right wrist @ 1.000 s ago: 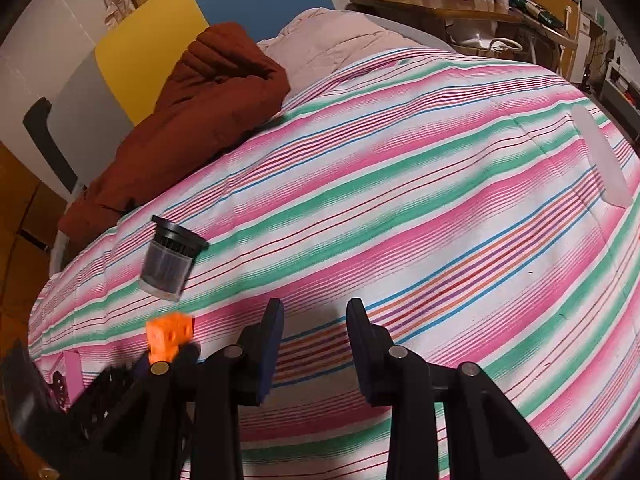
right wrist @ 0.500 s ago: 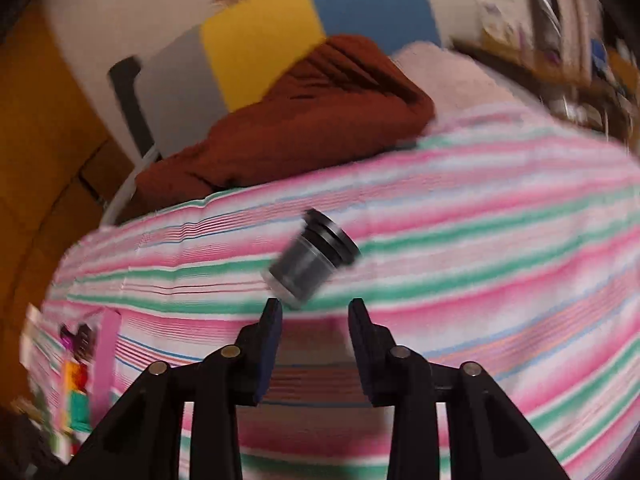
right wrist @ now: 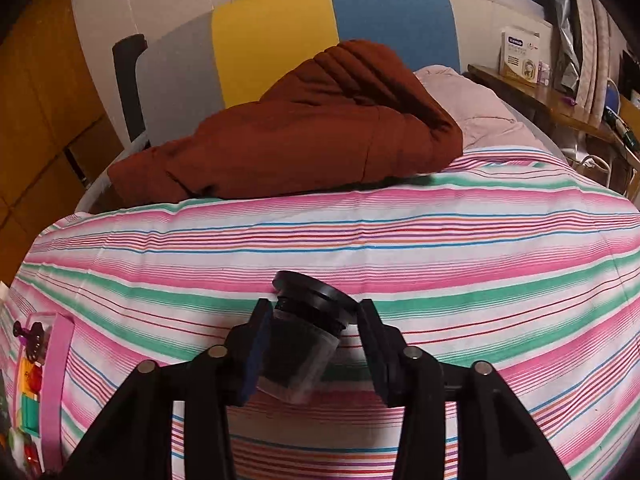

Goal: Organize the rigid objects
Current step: 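Grasp the clear black-lidded cup with the right tool while the left tool holds the orange blocks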

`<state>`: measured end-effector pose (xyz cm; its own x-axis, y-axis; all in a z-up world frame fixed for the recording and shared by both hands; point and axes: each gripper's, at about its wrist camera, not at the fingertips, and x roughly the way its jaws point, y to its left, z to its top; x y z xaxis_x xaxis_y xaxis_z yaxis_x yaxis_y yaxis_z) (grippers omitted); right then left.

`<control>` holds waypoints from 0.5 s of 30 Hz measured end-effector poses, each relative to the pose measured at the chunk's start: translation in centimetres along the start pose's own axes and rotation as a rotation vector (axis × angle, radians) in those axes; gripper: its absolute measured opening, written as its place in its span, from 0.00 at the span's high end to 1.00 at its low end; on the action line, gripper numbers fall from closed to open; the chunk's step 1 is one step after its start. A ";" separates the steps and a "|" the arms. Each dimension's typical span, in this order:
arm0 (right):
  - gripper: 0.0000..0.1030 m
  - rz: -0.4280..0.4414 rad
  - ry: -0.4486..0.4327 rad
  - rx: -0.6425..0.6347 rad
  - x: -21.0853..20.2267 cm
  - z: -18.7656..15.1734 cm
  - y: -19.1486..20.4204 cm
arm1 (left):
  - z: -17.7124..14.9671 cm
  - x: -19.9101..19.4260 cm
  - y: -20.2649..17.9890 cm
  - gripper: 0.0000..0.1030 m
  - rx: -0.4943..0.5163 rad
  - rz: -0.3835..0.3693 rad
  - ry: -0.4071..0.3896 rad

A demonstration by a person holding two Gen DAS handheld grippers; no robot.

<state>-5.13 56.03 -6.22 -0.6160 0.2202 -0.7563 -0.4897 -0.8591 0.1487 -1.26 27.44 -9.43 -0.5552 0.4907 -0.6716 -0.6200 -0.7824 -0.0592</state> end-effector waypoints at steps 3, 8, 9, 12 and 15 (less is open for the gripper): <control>0.54 0.019 0.012 0.010 0.1 -0.1 -0.4 | -0.3 -0.1 -0.2 0.76 0.015 0.012 0.009; 0.58 0.091 0.052 0.038 0.6 -0.5 -0.7 | -1.2 -0.6 -0.5 0.76 0.037 0.021 0.001; 0.58 0.115 0.062 0.050 0.6 -0.5 -0.8 | -1.5 -0.8 -0.6 0.76 0.044 0.023 -0.003; 0.58 0.200 0.100 0.109 0.9 -0.7 -1.0 | -2.1 -1.4 -0.7 0.76 0.059 0.027 -0.027; 0.58 0.294 0.157 0.198 1.2 -1.0 -1.4 | -2.1 -1.3 -0.6 0.76 0.049 0.018 -0.022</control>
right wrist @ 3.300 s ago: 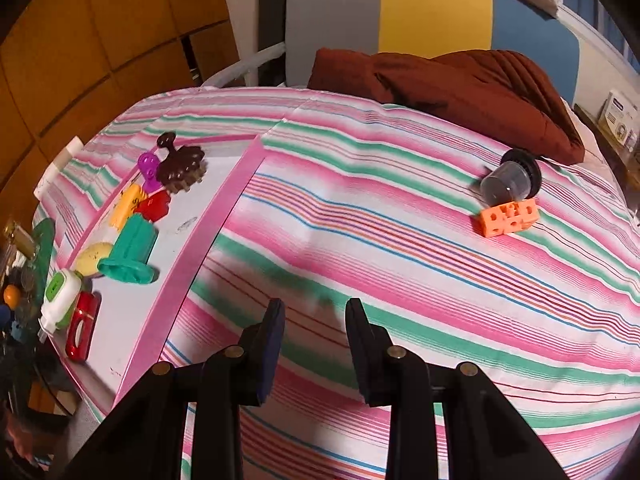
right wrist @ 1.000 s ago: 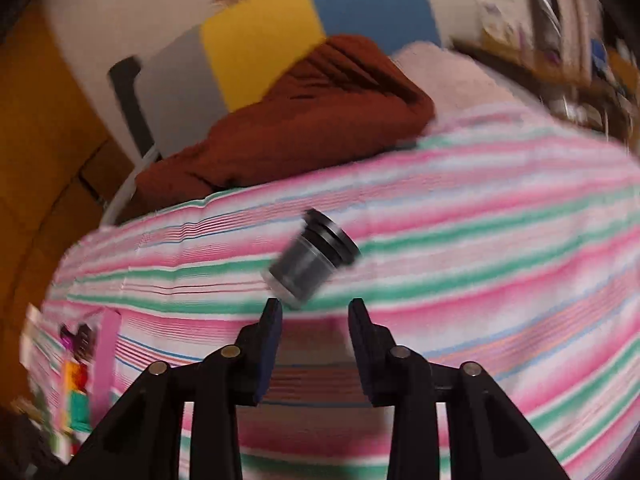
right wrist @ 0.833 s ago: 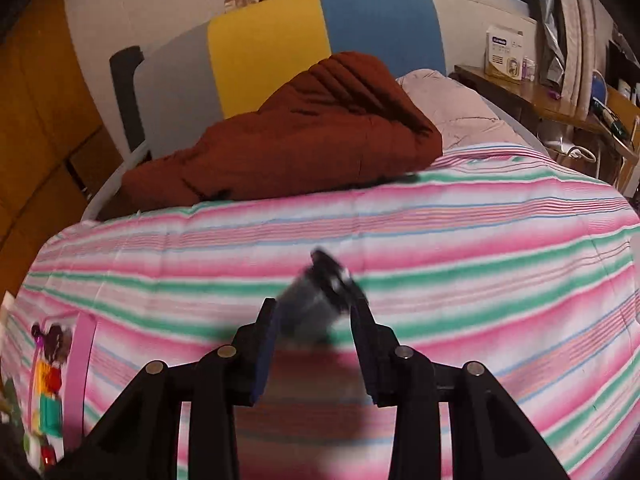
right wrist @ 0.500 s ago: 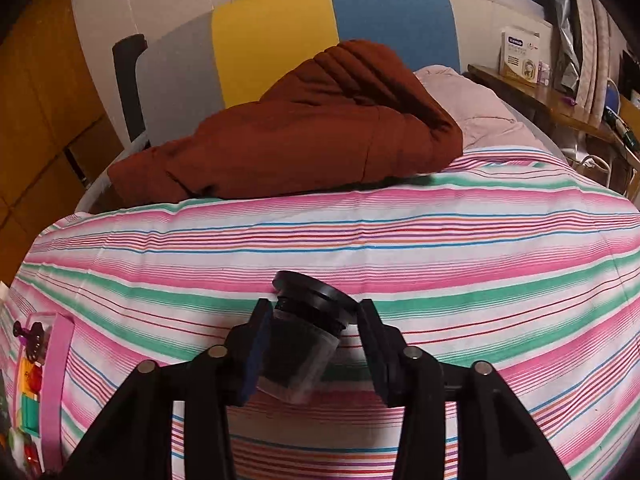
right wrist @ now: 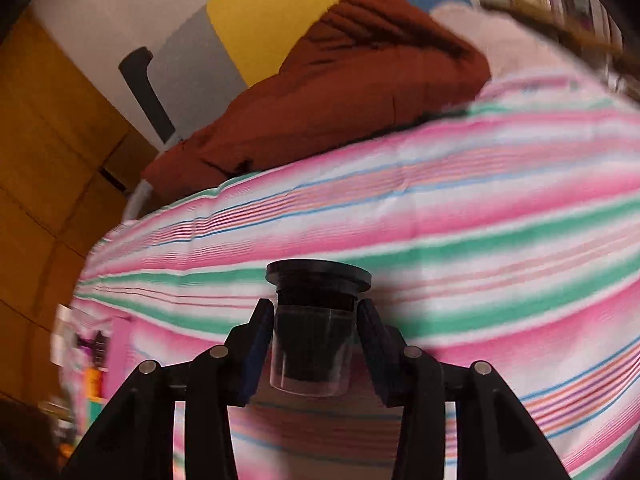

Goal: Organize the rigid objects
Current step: 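Grasp the clear black-lidded cup with the right tool while the left tool holds the orange blocks, then lift and turn the cup upright with the right tool while the left tool holds the orange blocks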

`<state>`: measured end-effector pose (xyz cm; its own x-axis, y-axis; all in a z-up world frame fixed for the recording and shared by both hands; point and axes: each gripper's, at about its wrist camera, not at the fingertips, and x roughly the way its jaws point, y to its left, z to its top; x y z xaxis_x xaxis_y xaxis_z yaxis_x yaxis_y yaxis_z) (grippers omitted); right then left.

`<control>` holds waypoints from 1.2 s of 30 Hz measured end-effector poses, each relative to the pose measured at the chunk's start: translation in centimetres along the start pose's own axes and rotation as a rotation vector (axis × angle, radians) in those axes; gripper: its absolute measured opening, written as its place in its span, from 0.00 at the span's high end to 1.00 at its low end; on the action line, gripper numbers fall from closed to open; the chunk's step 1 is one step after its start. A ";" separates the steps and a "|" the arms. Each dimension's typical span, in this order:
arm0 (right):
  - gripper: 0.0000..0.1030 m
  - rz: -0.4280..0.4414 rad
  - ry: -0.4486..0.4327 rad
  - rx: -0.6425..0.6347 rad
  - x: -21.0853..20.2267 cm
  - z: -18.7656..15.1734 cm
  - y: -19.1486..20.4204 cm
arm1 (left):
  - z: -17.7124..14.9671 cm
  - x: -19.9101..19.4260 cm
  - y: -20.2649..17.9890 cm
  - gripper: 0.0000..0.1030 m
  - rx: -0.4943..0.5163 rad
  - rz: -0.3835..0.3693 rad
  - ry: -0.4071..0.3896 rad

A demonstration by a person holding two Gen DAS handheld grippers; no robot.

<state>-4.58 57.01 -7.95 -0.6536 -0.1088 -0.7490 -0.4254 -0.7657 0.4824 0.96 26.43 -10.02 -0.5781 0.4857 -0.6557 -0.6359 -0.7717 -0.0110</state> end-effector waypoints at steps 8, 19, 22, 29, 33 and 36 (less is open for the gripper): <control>0.58 0.395 0.230 0.415 1.9 -2.7 -2.7 | 0.0 -0.1 0.2 0.76 -0.017 -0.018 0.005; 0.49 0.002 0.126 0.349 -3.6 -2.3 -5.1 | 0.1 0.0 0.2 0.76 -0.024 -0.025 0.006; 0.49 -0.147 -0.008 0.130 -6.4 -2.0 -1.9 | 0.0 0.0 0.3 0.76 -0.028 -0.028 0.006; 0.49 -0.356 -0.159 -0.499 -8.3 -5.3 7.5 | 0.0 0.0 0.5 0.76 -0.036 -0.037 0.007; 0.49 -0.298 -0.111 -0.734 -8.3 -7.9 8.9 | 0.0 0.0 0.5 0.76 -0.044 -0.045 0.008; 0.50 -0.282 -0.027 -0.884 -8.2 -9.1 9.1 | 0.1 0.2 0.6 0.76 -0.048 -0.049 0.010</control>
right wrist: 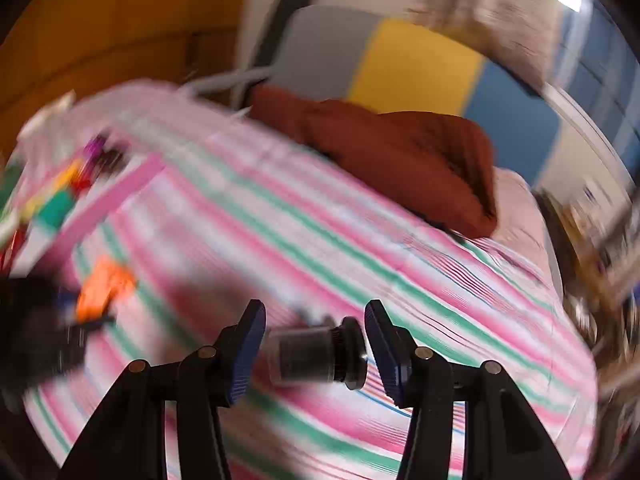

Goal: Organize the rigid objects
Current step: 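Lift and turn the cup upright with the right tool while the left tool holds the orange blocks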

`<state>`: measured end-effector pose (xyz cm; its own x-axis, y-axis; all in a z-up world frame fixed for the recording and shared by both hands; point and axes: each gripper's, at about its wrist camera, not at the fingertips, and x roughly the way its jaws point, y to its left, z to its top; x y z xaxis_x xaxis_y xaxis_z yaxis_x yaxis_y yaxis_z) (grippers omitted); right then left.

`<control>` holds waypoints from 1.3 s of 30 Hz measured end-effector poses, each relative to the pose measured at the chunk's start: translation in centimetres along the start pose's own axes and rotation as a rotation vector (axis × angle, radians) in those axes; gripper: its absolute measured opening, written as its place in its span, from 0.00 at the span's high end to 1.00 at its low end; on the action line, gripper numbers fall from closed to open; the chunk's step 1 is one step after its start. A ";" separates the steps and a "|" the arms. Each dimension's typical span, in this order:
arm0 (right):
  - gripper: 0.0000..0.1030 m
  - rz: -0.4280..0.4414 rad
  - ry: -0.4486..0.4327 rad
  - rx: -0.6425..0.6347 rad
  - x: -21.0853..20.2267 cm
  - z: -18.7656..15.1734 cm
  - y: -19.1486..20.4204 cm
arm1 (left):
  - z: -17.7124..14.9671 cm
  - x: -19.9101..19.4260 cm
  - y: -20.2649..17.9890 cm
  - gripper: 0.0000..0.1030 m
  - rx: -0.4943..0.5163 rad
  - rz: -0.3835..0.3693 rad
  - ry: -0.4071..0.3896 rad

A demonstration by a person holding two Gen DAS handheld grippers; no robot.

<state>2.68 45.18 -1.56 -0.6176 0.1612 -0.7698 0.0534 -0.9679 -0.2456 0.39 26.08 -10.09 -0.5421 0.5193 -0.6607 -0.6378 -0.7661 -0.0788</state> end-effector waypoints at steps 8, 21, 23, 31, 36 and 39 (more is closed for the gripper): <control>0.50 -0.035 0.253 -0.642 3.3 -0.9 3.3 | 0.0 0.0 0.5 0.76 -0.027 -0.028 -0.001; 0.61 0.103 0.537 -0.607 8.2 -1.6 4.1 | 0.0 -0.2 0.7 0.76 -0.049 -0.050 -0.001; 0.61 0.110 0.505 -0.541 7.4 -0.7 3.1 | 0.0 -0.2 0.7 0.76 -0.049 -0.050 -0.001; 0.58 0.158 0.428 0.294 11.1 6.8 -3.4 | 0.0 -0.3 0.7 0.76 -0.052 -0.056 -0.002; 0.57 0.155 0.389 0.606 14.8 6.7 -2.0 | 0.0 -0.4 0.8 0.76 -0.057 -0.062 -0.003; 0.57 0.127 0.365 0.658 16.6 6.8 -1.4 | 0.0 -0.3 0.8 0.76 -0.058 -0.066 -0.004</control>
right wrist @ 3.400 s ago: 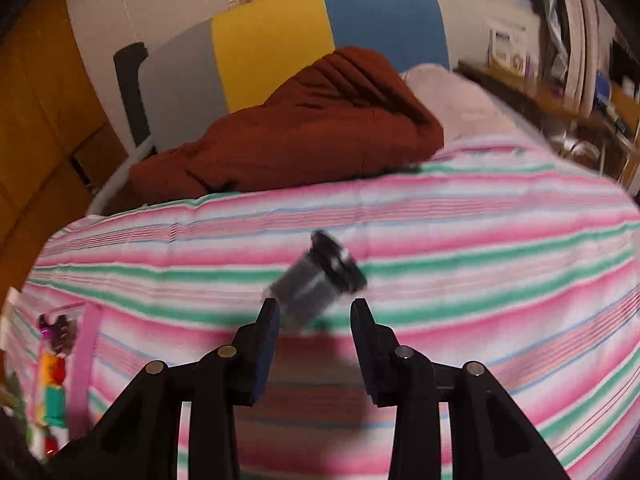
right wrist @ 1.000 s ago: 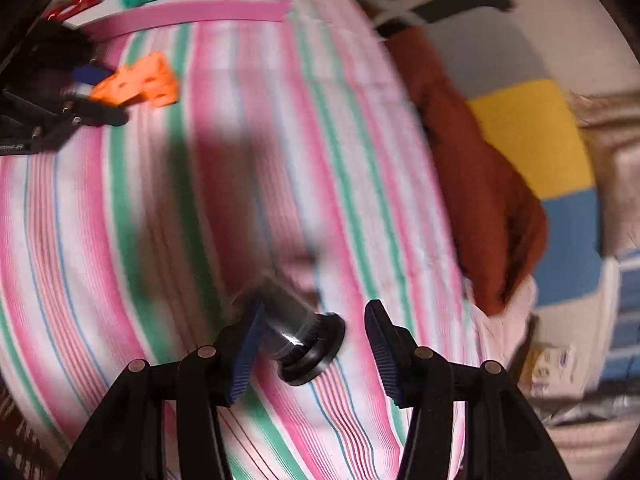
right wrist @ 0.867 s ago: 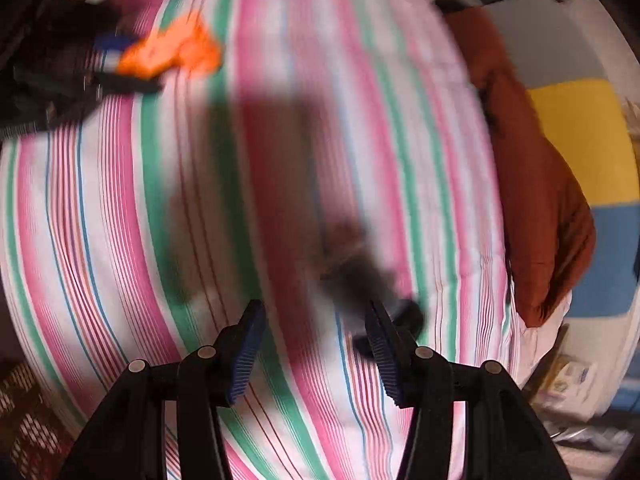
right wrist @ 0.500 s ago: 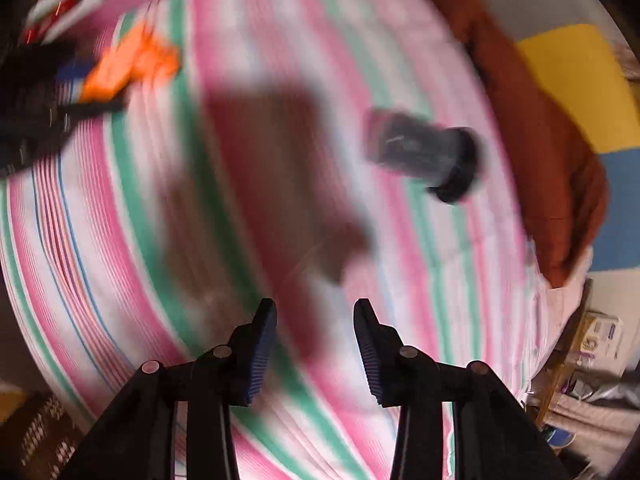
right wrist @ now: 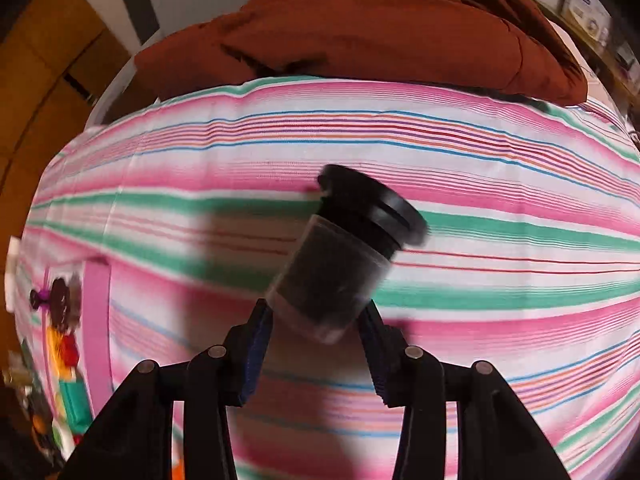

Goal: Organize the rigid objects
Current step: 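Lift and turn the cup upright with the right tool while the left tool holds the orange blocks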

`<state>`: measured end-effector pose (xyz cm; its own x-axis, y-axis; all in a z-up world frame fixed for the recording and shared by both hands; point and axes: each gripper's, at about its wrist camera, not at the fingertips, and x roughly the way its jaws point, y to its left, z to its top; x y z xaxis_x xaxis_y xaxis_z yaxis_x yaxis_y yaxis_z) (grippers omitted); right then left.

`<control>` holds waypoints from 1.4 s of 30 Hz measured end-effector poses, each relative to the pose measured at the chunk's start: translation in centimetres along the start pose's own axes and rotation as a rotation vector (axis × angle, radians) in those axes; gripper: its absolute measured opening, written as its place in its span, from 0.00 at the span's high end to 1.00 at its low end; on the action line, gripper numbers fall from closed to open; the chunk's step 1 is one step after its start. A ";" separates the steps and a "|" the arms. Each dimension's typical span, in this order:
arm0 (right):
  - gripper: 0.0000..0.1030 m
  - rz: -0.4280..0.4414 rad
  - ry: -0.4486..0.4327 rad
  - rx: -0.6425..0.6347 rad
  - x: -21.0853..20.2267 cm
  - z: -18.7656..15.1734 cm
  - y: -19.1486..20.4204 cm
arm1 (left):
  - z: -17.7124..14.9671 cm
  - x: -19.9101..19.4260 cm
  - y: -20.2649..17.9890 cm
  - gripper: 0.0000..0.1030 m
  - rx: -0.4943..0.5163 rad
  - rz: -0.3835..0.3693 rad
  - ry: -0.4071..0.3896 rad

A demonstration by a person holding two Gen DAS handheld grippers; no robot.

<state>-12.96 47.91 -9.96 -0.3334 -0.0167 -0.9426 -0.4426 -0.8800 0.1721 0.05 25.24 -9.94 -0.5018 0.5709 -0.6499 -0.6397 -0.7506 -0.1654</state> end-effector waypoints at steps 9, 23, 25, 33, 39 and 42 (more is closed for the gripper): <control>0.74 0.017 -0.126 -0.022 -2.8 -0.9 -0.8 | 0.0 0.1 0.0 0.76 -0.002 -0.009 -0.003; 0.57 -0.531 -0.205 -1.430 -3.4 -5.2 6.1 | 0.0 0.3 0.1 0.74 -0.005 -0.015 -0.005; 0.56 -0.541 -0.118 -1.577 -1.8 -5.8 6.3 | 0.0 0.3 0.1 0.74 -0.005 -0.015 -0.005; 0.52 -0.516 0.027 -1.593 2.3 -3.2 7.1 | 0.0 0.3 0.0 0.74 -0.005 -0.016 -0.006; 0.54 -0.401 0.001 -1.352 -0.3 -1.1 4.9 | 0.0 0.3 0.1 0.73 -0.005 -0.015 -0.006; 0.54 -0.293 -0.062 -1.122 -2.7 0.4 3.0 | 0.0 0.2 0.1 0.73 -0.005 -0.016 -0.005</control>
<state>-13.73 45.50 -6.74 -0.3944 0.2535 -0.8833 0.4665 -0.7729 -0.4301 -0.17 25.29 -10.11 -0.4949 0.5842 -0.6432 -0.6445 -0.7433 -0.1792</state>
